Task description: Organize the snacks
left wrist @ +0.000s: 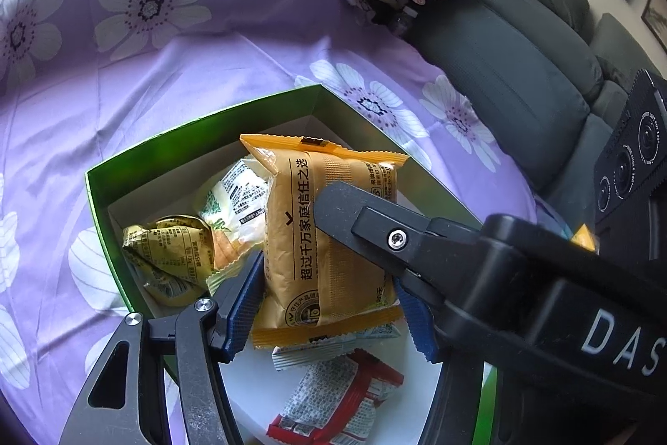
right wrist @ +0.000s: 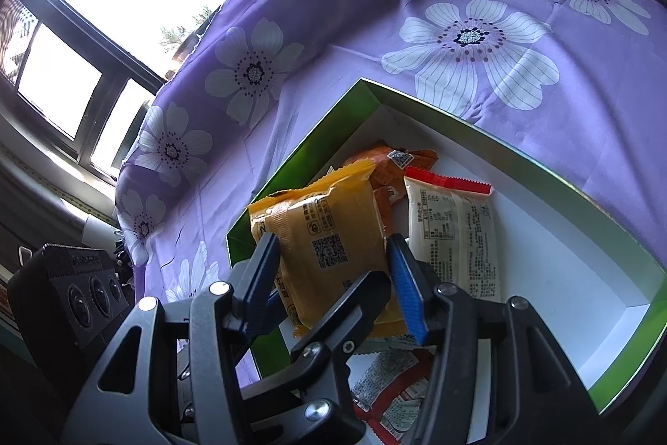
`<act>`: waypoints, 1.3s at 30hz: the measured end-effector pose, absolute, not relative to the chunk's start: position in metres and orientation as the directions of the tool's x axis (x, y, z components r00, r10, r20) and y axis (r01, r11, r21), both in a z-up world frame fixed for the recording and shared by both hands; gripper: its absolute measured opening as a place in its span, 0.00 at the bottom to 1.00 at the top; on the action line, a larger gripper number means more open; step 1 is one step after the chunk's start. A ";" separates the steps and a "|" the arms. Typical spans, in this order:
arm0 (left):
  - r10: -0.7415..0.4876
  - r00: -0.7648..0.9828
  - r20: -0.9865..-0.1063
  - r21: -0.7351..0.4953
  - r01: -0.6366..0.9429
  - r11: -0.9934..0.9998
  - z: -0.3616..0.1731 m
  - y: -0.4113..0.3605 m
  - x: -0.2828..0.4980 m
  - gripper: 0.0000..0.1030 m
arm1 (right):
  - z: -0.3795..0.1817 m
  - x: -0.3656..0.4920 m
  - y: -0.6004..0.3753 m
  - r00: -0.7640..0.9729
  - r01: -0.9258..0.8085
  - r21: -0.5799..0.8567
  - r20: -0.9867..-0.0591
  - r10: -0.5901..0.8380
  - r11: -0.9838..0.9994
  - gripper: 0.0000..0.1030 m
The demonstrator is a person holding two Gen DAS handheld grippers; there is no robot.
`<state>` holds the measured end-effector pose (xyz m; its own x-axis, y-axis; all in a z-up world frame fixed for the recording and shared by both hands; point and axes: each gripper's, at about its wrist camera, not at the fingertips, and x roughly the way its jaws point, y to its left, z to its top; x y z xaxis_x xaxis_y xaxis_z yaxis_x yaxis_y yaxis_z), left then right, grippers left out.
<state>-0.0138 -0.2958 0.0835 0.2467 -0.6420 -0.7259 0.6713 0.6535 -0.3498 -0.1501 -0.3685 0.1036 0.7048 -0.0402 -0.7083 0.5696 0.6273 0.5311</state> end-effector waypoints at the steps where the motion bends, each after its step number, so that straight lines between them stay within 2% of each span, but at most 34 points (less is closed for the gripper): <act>1: -0.638 0.251 -0.727 -0.345 0.670 0.657 0.083 -0.296 -0.014 0.64 | 0.103 -0.150 -0.369 0.704 0.570 0.533 -0.709 -0.039 0.625 0.53; 3: -0.625 0.250 -0.740 -0.348 0.652 0.673 0.080 -0.295 -0.011 0.72 | 0.102 -0.150 -0.369 0.702 0.573 0.534 -0.711 -0.036 0.621 0.53; 23: -0.621 0.312 -0.718 -0.336 0.626 0.704 0.083 -0.284 -0.016 0.75 | 0.103 -0.149 -0.366 0.676 0.603 0.500 -0.734 -0.065 0.622 0.54; 31: -0.618 0.315 -0.720 -0.339 0.617 0.710 0.099 -0.266 -0.022 0.77 | 0.114 -0.152 -0.358 0.683 0.600 0.470 -0.722 -0.108 0.647 0.68; 34: -0.604 0.343 -0.719 -0.311 0.618 0.722 0.106 -0.256 -0.028 0.83 | 0.118 -0.154 -0.356 0.690 0.597 0.470 -0.714 -0.119 0.650 0.73; 39: -0.564 0.380 -0.733 -0.250 0.621 0.743 0.118 -0.234 -0.038 0.84 | 0.125 -0.154 -0.349 0.686 0.602 0.441 -0.712 -0.149 0.666 0.76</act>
